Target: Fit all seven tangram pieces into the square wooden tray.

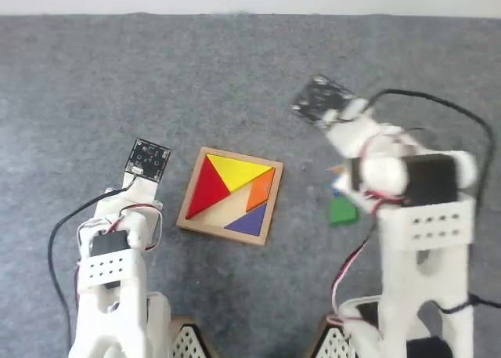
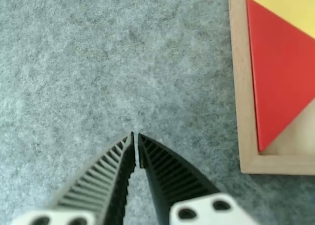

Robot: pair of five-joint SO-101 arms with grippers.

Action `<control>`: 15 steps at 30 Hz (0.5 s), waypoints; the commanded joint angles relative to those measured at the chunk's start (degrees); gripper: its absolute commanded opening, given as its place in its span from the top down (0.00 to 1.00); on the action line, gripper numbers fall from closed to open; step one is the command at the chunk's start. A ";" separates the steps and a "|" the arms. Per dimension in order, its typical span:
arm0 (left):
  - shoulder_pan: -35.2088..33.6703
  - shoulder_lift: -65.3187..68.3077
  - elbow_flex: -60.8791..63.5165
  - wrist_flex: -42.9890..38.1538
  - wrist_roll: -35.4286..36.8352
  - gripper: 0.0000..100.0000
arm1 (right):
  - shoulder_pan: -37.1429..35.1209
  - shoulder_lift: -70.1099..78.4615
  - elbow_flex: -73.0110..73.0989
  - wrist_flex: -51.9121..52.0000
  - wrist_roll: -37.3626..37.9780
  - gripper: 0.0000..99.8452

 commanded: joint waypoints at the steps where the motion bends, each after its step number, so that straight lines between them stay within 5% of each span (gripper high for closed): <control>1: -1.41 -1.67 -1.36 0.44 0.97 0.99 | -13.05 3.47 0.00 -1.01 -13.71 0.99; 7: -5.54 -1.67 -2.33 0.26 2.11 0.99 | -25.54 12.26 17.67 -25.63 -22.42 0.99; 15: -6.95 -1.67 -2.33 0.26 1.93 0.99 | -27.56 24.40 23.38 -43.03 -29.80 0.99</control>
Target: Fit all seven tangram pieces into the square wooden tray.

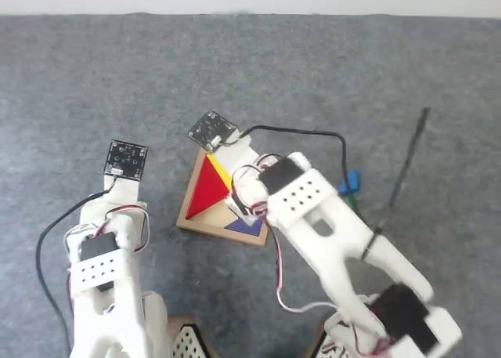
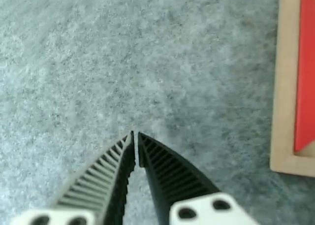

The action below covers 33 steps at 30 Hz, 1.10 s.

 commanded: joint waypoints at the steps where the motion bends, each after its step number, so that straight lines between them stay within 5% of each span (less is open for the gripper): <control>1: -0.26 -1.67 -2.33 0.26 0.53 0.99 | -2.51 4.88 -2.02 -4.09 -2.64 0.99; 13: -0.18 -1.67 -2.33 0.18 0.53 0.99 | -7.60 24.40 -19.43 -3.65 -0.09 0.99; 26: -0.26 -1.67 -2.33 0.18 0.53 0.99 | -10.33 26.59 -21.27 -3.65 5.19 0.99; 33: -0.26 -1.58 -2.15 -0.79 0.79 0.99 | -10.42 26.86 -21.27 -3.82 5.36 0.82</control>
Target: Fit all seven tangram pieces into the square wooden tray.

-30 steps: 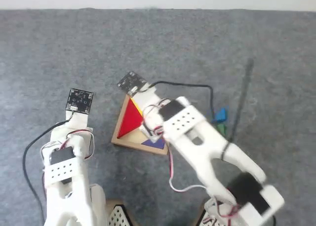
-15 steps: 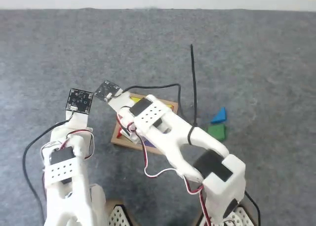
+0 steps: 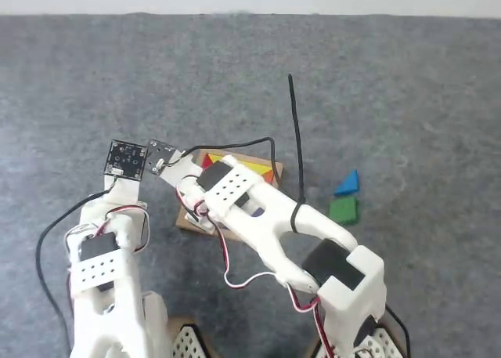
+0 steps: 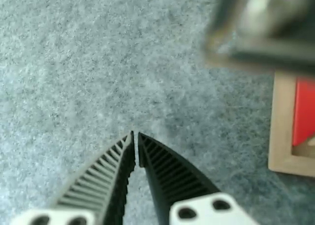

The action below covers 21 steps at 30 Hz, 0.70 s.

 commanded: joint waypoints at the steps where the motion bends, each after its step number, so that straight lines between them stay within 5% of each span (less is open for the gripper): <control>1: -0.26 -1.58 -1.98 -0.97 0.70 0.99 | -0.48 -0.48 -2.99 -0.84 1.32 0.79; 14: -0.35 -1.58 -1.98 -0.97 0.70 0.99 | 0.92 -1.01 -7.74 8.84 1.41 0.74; 21: -0.09 -1.58 -1.80 -0.97 0.70 0.99 | 9.19 -9.36 -8.44 15.25 1.41 1.00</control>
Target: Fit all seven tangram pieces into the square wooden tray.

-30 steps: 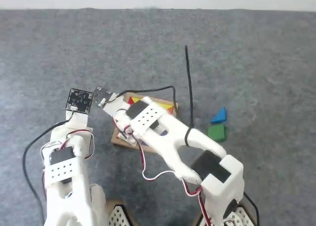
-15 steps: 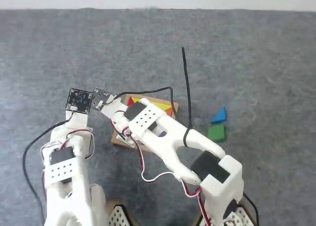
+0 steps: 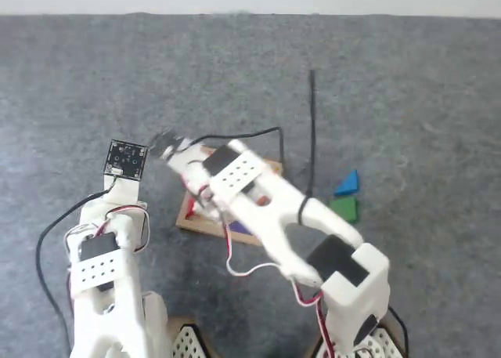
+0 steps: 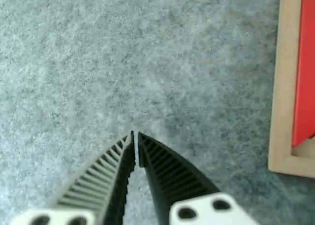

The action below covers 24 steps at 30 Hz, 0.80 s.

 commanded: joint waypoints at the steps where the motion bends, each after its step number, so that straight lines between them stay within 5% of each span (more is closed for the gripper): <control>1: 0.00 -1.58 -1.80 -0.97 0.53 0.99 | 5.32 -9.80 -2.55 4.53 1.14 0.99; 11: 6.24 -1.58 -1.98 -0.26 0.53 0.99 | 22.64 -42.68 21.36 5.93 4.66 0.99; 17: 21.89 -1.05 -8.84 11.25 0.70 0.99 | 34.86 -59.30 39.74 -1.27 -1.41 0.99; 24: 40.88 -0.97 -10.07 13.19 6.59 0.99 | 35.03 -53.67 50.37 -14.29 -1.93 0.99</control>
